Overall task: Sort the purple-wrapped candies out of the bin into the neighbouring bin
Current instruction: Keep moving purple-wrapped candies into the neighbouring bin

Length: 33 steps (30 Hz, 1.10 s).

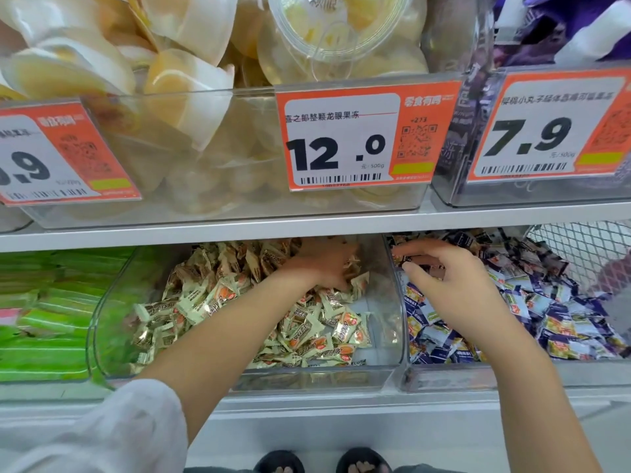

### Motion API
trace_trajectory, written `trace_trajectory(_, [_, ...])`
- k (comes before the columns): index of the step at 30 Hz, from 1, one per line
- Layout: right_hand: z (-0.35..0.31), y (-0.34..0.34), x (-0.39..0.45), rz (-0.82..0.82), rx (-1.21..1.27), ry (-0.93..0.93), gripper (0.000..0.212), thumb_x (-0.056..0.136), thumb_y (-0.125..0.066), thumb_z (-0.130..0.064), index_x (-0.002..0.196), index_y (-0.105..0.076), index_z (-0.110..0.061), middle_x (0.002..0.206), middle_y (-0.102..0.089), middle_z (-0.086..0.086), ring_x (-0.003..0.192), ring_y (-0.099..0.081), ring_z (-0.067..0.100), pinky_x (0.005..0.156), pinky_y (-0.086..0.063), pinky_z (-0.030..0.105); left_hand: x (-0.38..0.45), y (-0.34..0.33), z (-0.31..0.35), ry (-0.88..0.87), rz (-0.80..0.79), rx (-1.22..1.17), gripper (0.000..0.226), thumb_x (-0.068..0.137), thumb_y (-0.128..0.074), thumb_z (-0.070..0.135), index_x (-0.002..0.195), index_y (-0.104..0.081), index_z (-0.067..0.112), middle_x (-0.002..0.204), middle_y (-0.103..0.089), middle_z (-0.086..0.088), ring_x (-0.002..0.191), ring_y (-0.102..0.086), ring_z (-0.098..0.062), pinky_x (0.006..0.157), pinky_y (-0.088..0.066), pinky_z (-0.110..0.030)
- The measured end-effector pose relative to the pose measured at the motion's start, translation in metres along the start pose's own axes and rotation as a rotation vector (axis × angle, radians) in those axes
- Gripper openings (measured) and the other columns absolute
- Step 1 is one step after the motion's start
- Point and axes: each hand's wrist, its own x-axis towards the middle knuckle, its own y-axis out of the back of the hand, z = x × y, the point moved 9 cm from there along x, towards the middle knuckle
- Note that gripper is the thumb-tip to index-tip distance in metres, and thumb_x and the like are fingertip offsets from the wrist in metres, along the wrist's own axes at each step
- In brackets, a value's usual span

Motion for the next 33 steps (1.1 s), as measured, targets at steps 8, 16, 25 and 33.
trace_trajectory(8, [0.000,0.000,0.000,-0.002,-0.015,0.002,0.022,0.093,-0.056,-0.016,0.109,-0.068,-0.026,0.107,-0.064,-0.018,0.103,-0.057,0.001,0.092,-0.042,0.022,-0.061,0.017,-0.004,-0.222,-0.055,0.093,0.048,0.080,-0.064,0.010,0.123,-0.052,0.027,0.113,-0.055,0.012,0.087,-0.056,-0.009,0.064,-0.046,-0.020])
trace_trajectory(16, [-0.006,-0.011,0.001,-0.024,0.010,0.016,0.024,0.094,-0.054,-0.013,0.105,-0.068,-0.030,0.103,-0.063,-0.020,0.093,-0.055,-0.010,0.082,-0.041,0.012,-0.125,0.027,-0.010,-0.254,-0.202,0.024,0.040,0.086,-0.061,0.040,0.125,-0.052,0.038,0.151,-0.030,0.013,0.132,-0.035,-0.009,0.105,-0.033,-0.028])
trace_trajectory(25, [-0.100,-0.085,-0.001,-0.154,0.031,0.311,0.026,0.090,-0.061,-0.020,0.111,-0.065,-0.034,0.105,-0.067,-0.017,0.069,-0.061,-0.004,0.064,-0.049,0.012,-0.227,0.038,-0.114,0.242,0.182,-0.173,0.096,0.065,-0.052,0.082,0.145,-0.024,0.038,0.149,-0.030,0.005,0.137,-0.023,-0.016,0.114,-0.021,-0.036])
trace_trajectory(33, [-0.127,-0.243,-0.005,-0.677,-0.487,0.556,0.068,0.080,-0.069,-0.048,0.136,-0.030,-0.052,0.152,-0.028,-0.020,0.140,-0.025,0.020,0.107,-0.031,0.050,-0.286,0.030,-0.117,0.366,0.695,-0.247,0.023,0.085,-0.063,0.004,0.107,-0.065,0.011,0.113,-0.058,-0.002,0.104,-0.056,-0.023,0.081,-0.049,-0.034])
